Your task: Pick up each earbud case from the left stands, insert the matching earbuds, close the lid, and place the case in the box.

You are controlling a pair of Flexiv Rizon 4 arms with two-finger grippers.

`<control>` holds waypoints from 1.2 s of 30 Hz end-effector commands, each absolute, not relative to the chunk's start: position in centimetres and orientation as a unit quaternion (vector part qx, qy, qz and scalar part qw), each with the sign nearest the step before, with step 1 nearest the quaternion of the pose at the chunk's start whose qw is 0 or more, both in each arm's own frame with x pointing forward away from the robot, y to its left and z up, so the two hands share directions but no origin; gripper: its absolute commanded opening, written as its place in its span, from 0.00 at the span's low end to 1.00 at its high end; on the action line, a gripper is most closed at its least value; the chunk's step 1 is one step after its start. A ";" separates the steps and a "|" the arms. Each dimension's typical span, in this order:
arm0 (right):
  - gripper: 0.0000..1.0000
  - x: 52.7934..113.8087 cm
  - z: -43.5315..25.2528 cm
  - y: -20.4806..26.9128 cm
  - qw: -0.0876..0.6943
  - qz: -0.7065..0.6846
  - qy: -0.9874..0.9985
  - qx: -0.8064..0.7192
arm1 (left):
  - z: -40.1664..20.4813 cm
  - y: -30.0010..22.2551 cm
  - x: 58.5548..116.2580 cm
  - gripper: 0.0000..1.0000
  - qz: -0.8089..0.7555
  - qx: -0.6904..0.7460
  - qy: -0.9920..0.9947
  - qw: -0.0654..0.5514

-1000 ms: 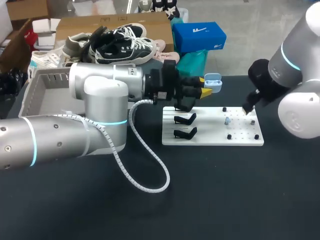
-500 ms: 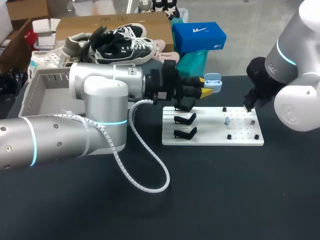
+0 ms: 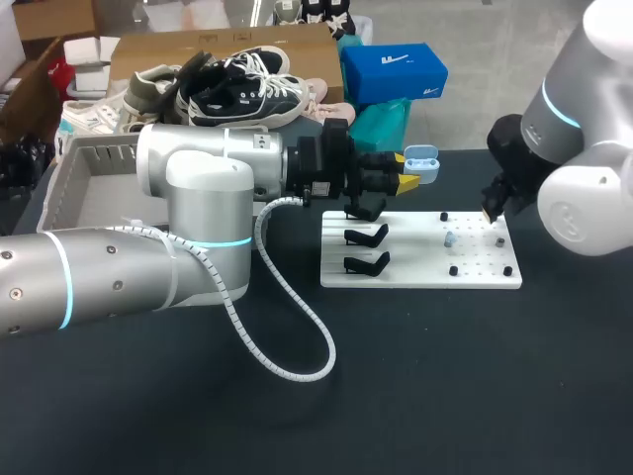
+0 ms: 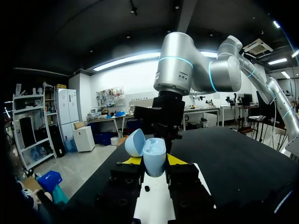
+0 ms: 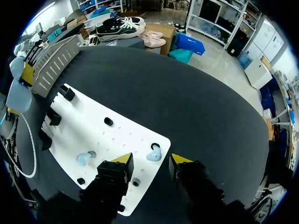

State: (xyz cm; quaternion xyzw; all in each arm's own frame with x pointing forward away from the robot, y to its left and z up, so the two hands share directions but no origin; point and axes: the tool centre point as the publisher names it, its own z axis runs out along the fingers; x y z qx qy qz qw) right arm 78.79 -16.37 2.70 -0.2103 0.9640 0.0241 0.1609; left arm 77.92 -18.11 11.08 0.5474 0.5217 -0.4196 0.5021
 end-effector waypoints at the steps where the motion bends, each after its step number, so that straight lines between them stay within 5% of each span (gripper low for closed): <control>1: 0.42 79.1 2.4 -16.0 0.158 0.020 0.965 -0.207 | 11.0 -18.1 78.0 0.00 -0.420 0.547 0.521 0.503; 9: 0.43 79.1 2.2 -16.3 0.155 0.019 0.967 -0.202 | 11.0 -18.1 78.0 0.00 -0.420 0.547 0.521 0.503; 14: 0.32 79.0 2.0 -16.3 0.153 0.019 0.968 -0.197 | 11.0 -18.1 78.0 0.00 -0.420 0.547 0.521 0.503; 36: 0.22 79.2 1.9 -16.3 0.155 0.016 0.970 -0.188 | 11.0 -18.1 78.0 0.00 -0.420 0.547 0.521 0.503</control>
